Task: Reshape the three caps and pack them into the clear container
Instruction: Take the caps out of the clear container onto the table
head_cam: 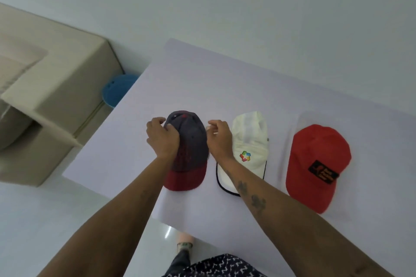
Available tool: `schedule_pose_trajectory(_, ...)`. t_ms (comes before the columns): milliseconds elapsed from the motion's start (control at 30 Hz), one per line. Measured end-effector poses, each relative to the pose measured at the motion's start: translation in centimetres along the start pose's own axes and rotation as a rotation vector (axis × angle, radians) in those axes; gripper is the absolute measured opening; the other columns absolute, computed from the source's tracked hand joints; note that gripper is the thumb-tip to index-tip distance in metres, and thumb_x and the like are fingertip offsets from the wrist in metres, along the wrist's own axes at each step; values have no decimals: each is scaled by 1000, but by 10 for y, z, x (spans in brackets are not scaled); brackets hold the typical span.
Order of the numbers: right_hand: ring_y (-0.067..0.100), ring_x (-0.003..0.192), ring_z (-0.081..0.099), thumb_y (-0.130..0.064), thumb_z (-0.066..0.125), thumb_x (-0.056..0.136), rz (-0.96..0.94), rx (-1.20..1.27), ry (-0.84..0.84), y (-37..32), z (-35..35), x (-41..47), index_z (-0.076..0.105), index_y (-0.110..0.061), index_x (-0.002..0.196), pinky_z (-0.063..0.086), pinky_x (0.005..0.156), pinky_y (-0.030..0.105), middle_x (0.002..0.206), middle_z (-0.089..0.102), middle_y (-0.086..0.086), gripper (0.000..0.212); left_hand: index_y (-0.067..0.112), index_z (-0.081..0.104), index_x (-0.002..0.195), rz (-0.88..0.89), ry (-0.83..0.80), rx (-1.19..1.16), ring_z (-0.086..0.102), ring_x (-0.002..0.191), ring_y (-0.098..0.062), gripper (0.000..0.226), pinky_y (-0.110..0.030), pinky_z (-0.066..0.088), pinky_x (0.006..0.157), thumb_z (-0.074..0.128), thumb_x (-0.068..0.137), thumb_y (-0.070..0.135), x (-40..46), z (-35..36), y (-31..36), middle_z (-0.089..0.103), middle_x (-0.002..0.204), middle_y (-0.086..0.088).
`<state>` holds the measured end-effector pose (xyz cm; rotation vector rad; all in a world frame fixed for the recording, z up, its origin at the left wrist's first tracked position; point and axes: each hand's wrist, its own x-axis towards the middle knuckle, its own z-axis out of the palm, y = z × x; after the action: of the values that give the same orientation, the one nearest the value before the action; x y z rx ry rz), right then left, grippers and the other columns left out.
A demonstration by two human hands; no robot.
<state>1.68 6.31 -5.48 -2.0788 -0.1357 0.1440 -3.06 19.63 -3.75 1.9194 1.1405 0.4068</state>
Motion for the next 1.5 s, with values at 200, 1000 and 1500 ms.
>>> schedule_pose_trajectory(200, -1, 82, 57, -7, 52, 91, -89, 134, 270, 1, -97, 9, 65, -9, 102, 44, 73, 5, 102, 62, 1, 17, 7, 49, 122, 223, -165, -67, 53, 116, -24, 32, -38, 44, 99, 51, 90, 15, -44, 61, 78, 53, 126, -8)
schedule_pose_trajectory(1000, 23, 110, 58, -21, 60, 89, 477, 146, 446, 181, -270, -46, 42, -13, 131, 48, 92, 37, 121, 57, 4, 46, 0, 50, 127, 383, -999, 175, 54, 113, -30, 52, -38, 43, 98, 66, 84, 24, -225, 244, 108, 50, 124, -18)
schedule_pose_trajectory(1500, 11, 91, 60, -22, 61, 86, -19, 102, 677, 0, -273, 30, 54, -15, 114, 50, 88, 32, 99, 63, -7, 30, 10, 52, 128, 470, -605, -365, 50, 102, -9, 49, -18, 38, 90, 67, 82, 17, -156, 148, 214, 52, 119, -7)
